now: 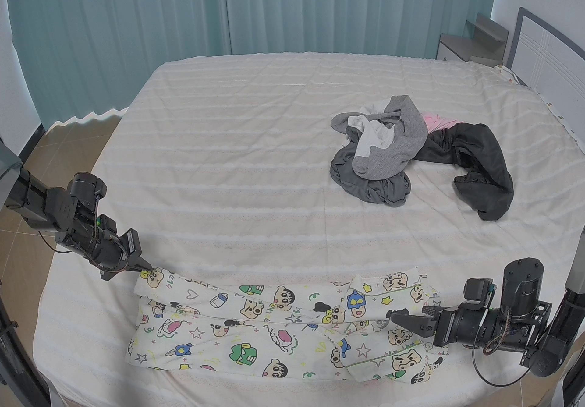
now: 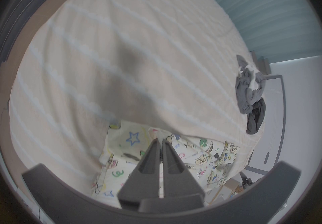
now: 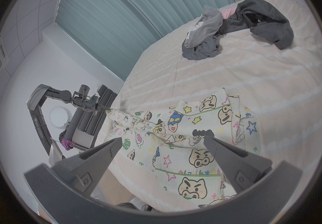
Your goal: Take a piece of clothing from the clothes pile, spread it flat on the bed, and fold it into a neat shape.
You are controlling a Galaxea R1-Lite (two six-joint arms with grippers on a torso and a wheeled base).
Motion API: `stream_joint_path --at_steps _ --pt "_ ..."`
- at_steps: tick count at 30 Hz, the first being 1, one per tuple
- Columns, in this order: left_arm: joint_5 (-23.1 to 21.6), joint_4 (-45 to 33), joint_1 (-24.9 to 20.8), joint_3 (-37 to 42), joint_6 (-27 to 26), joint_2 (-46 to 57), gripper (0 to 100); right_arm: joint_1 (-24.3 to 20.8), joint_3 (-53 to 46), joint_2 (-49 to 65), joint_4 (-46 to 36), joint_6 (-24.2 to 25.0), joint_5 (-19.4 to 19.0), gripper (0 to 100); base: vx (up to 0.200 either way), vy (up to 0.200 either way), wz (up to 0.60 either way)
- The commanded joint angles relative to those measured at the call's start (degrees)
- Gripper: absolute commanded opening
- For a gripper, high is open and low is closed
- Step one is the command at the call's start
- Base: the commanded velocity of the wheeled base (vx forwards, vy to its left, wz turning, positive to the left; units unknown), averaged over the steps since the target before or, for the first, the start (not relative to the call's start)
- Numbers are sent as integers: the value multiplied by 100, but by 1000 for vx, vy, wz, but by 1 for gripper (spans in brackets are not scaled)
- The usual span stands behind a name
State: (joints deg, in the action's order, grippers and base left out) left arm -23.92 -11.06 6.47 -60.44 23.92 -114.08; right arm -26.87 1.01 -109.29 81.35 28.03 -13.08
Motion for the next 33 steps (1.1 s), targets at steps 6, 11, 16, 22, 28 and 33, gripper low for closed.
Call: stream_joint_path --at_steps 6,11,16,22,28,33 --pt "-16 1721 56 911 -1 255 0 -3 -101 4 4 1 -2 100 0 0 0" --pt "-34 2723 56 1377 -1 272 0 -3 -101 4 4 1 -2 100 0 0 0" --pt "-113 3558 56 1729 -10 343 0 -3 -101 4 -5 1 -2 100 0 0 0" --pt "-438 4410 56 2124 -10 439 0 -3 -101 4 4 1 -2 100 0 0 0" --pt "-447 5333 56 2414 -1 448 0 -3 -101 4 -5 1 -2 100 0 0 0" --pt "-438 5535 56 2546 -10 422 0 -20 -101 -5 4 19 -28 100 0 0 0"
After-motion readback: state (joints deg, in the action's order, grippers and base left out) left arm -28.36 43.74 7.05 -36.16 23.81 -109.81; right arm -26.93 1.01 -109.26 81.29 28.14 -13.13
